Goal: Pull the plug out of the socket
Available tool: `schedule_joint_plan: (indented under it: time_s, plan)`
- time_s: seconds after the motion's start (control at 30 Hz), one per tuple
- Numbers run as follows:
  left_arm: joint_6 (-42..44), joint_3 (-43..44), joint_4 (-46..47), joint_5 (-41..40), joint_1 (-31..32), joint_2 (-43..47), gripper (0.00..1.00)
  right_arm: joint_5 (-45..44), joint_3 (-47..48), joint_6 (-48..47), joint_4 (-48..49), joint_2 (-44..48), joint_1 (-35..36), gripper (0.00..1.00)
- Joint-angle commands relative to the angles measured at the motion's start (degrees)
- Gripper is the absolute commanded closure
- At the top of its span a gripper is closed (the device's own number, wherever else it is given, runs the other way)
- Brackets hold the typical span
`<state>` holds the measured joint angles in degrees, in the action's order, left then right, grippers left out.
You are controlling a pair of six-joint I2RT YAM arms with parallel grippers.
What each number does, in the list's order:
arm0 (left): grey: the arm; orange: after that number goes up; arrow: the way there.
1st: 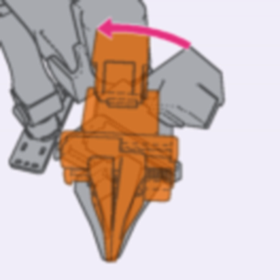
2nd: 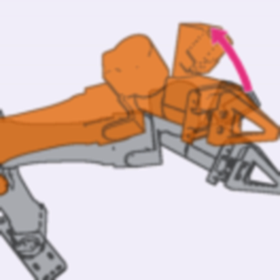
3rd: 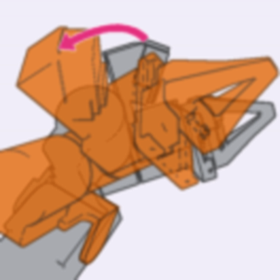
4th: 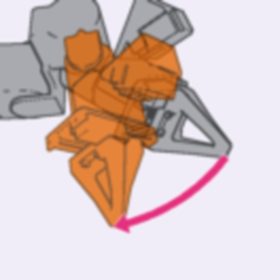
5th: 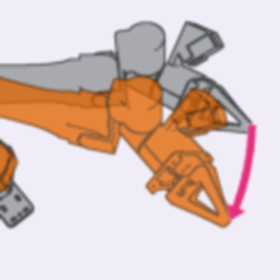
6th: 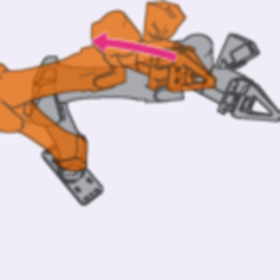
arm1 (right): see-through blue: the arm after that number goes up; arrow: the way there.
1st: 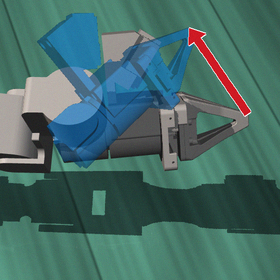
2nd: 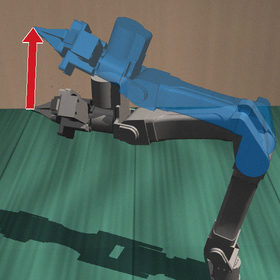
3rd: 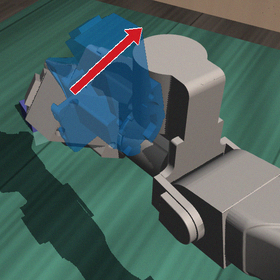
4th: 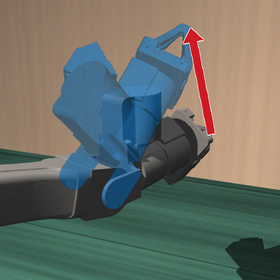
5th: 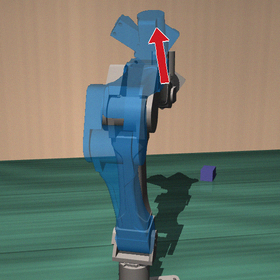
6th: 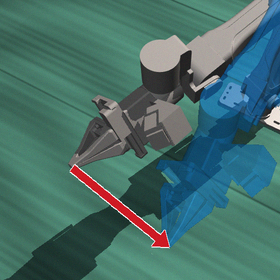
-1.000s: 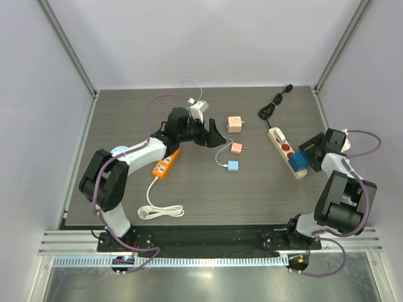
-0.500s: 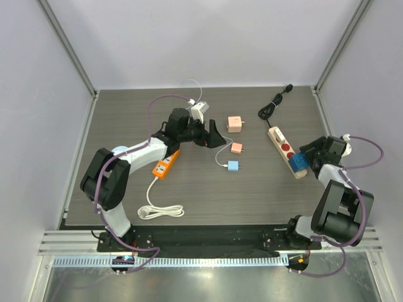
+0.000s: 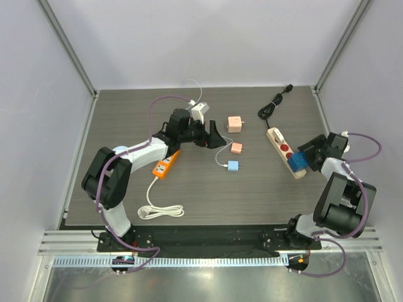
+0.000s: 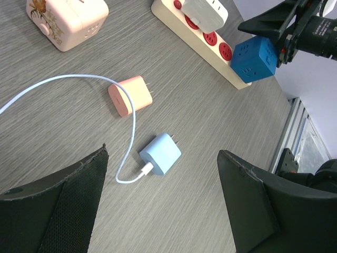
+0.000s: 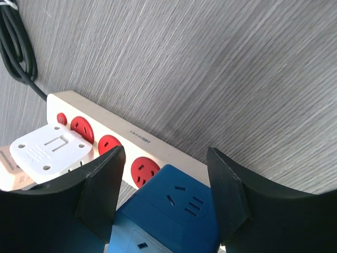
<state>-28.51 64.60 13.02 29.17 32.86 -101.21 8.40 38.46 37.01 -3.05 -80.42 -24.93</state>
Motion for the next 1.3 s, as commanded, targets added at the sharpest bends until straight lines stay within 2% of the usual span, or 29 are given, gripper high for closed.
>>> schedule_joint_plan:
  time_s: [0.0, 0.23, 0.63, 0.93, 1.0, 1.13, 1.27]
  plan:
    - [-0.14, 2.2, 1.66, 0.8, -0.25, -0.04, 0.15, 8.03, 0.3, 0.69, -5.83, -1.67, 1.37, 0.3]
    - [-0.14, 2.37, 1.57, 1.5, -0.25, 0.13, 0.15, 8.56, 0.31, 0.16, -8.99, 1.67, 1.72, 0.21]
    - [-1.02, 2.02, 2.8, 2.82, -0.25, 0.05, 0.16, 11.54, -0.93, 7.97, -6.89, 0.44, 4.01, 0.21]
    - [-0.93, 2.2, 2.89, 2.56, -0.25, -0.57, 0.14, 12.43, -4.0, 15.81, -2.75, 4.3, 10.33, 0.21]
    - [-1.28, 2.55, 2.63, 2.65, -0.25, -0.92, 0.14, 11.21, -2.96, 13.63, -3.36, 5.62, 10.51, 0.21]
    - [-2.68, 3.25, 3.68, 5.28, -0.08, -2.15, 0.14, 5.84, 3.01, 3.61, -12.3, 5.98, 10.51, 0.19]
    - [-3.13, 4.04, 4.65, 6.61, 1.15, -3.11, 0.14, 1.18, 7.15, -2.91, -17.07, 5.8, 10.51, 0.16]
